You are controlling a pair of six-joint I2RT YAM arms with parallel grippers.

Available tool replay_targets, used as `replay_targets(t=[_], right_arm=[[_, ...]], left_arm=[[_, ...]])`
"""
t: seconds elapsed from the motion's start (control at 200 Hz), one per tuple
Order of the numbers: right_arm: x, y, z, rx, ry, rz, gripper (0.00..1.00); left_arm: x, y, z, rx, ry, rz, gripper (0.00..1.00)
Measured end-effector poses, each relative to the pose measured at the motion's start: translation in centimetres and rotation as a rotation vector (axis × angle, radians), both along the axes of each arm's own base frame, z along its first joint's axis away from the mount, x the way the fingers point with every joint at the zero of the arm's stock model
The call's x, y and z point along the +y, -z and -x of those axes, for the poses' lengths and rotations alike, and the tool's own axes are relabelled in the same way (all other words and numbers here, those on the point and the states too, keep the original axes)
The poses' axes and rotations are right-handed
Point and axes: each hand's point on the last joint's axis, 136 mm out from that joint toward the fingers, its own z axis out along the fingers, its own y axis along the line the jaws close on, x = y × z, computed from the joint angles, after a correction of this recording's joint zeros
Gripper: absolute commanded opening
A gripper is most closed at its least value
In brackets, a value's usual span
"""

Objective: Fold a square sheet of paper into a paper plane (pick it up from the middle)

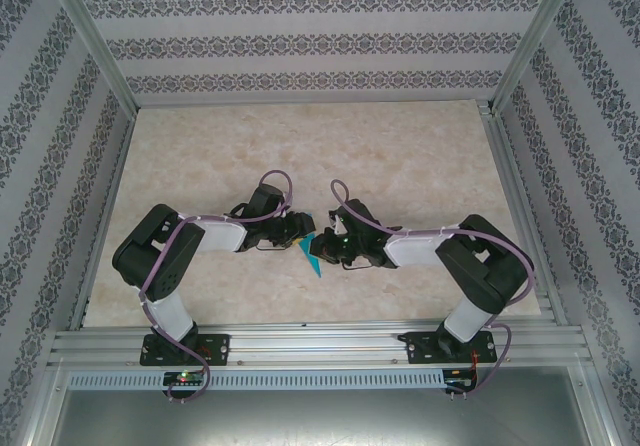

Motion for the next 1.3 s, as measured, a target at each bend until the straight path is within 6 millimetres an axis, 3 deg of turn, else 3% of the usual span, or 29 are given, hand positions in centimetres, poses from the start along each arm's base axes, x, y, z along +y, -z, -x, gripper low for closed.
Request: replay_targets(t=[0.265, 0.475, 0.864, 1.084, 1.299], right_arm=[[0.7, 1.1, -0.4, 0.025, -0.006, 0.011, 0.13], [0.2, 2.6, 0.5, 0.058, -0.015, 0.044, 0.13], [-1.1, 2.6, 2.1, 0.040, -0.037, 0.037, 0.13], [-2.1, 2.1, 3.3, 0.030, -0.065, 0.074, 0.14], [-0.4, -0.4, 2.1, -0.063, -0.098, 0.050, 0.13]], left_arm=[[0.0, -0.1, 0.0, -0.002, 0.000, 0.000, 0.44], [0.1, -0.1, 0.0, -0.002, -0.001, -0.001, 0.44], [0.1, 0.0, 0.0, -0.003, -0.002, -0.002, 0.44], [0.1, -0.1, 0.0, -0.004, -0.002, -0.001, 0.44], [0.1, -0.1, 0.0, -0.004, -0.002, -0.001, 0.44]])
